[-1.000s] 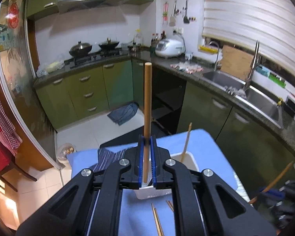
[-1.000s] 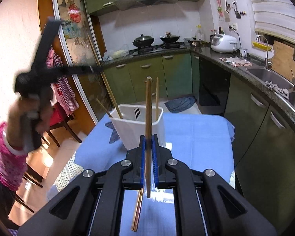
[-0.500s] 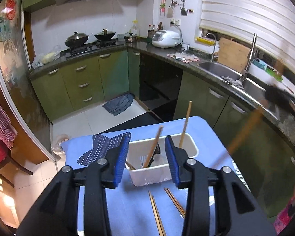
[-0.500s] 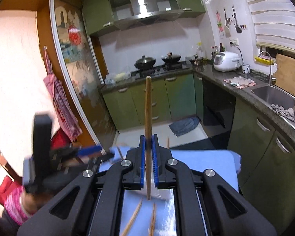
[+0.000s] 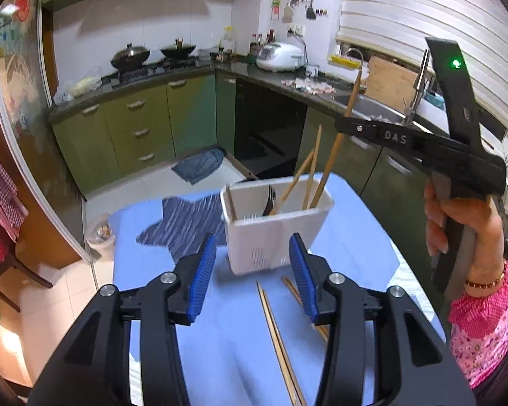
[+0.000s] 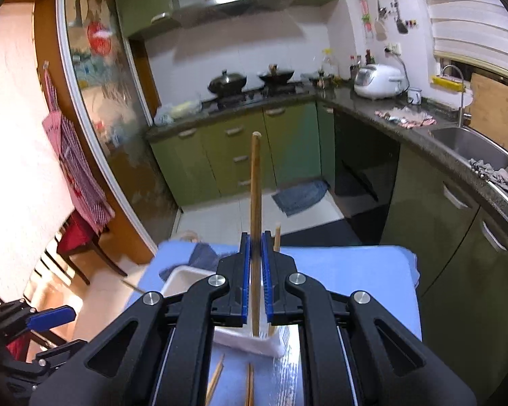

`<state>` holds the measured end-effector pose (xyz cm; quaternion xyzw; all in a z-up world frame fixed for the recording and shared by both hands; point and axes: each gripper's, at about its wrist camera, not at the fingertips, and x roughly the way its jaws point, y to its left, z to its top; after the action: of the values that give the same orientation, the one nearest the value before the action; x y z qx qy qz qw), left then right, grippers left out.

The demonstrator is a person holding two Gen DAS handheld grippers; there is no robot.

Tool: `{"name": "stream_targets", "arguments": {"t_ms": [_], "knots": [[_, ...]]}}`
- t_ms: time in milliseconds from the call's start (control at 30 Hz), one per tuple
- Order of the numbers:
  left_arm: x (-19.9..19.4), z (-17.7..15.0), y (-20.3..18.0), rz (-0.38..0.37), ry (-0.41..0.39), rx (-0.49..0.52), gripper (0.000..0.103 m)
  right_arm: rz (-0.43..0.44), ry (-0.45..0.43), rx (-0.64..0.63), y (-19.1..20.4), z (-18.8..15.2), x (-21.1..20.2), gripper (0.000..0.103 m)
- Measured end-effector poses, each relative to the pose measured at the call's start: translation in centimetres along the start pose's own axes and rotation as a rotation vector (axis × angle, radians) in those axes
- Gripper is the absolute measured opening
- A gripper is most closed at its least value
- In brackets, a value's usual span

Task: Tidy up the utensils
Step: 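Lower both grippers to the table and grasp a chopstick with each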

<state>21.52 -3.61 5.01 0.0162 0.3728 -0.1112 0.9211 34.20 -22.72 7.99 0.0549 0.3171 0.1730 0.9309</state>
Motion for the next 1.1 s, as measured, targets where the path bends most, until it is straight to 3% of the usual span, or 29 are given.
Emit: {"name": "stream_targets", "arguments": {"t_ms": [133, 333, 400, 633, 867, 1000, 1100], "knots": [[1.1, -1.6, 0.1, -0.015, 0.065, -0.004, 0.043, 0.011, 0.01, -0.014, 0.1, -1.3, 0.2, 0.008], [4.2, -4.1, 0.1, -0.036, 0.159, -0.035, 0.044, 0.029, -0.03, -0.04, 0.6, -3.7, -4.3, 0.012], [5.7, -5.6, -0.3, -0.051, 0.216, -0.052, 0.044, 0.026, -0.024, -0.053, 0.4, -5.4, -5.7, 0.017], [11.9, -9.8, -0.6, -0.058, 0.416, -0.097, 0.043, 0.006, 0.119, -0.059, -1.7, -14.7, -5.7, 0.018], [14.3, -10.5, -1.2, -0.046, 0.476, -0.089, 0.042, -0.006, 0.215, 0.027, -5.2, -20.3, -3.8, 0.018], [15.1, -10.7, -1.4, -0.017, 0.499, -0.068, 0.033, 0.001, 0.223, 0.043, -5.7, -20.7, -3.5, 0.018], [15.4, -10.9, -1.6, -0.013, 0.51, -0.064, 0.032, 0.017, 0.221, 0.046, -5.5, -20.7, -3.6, 0.018]]}}
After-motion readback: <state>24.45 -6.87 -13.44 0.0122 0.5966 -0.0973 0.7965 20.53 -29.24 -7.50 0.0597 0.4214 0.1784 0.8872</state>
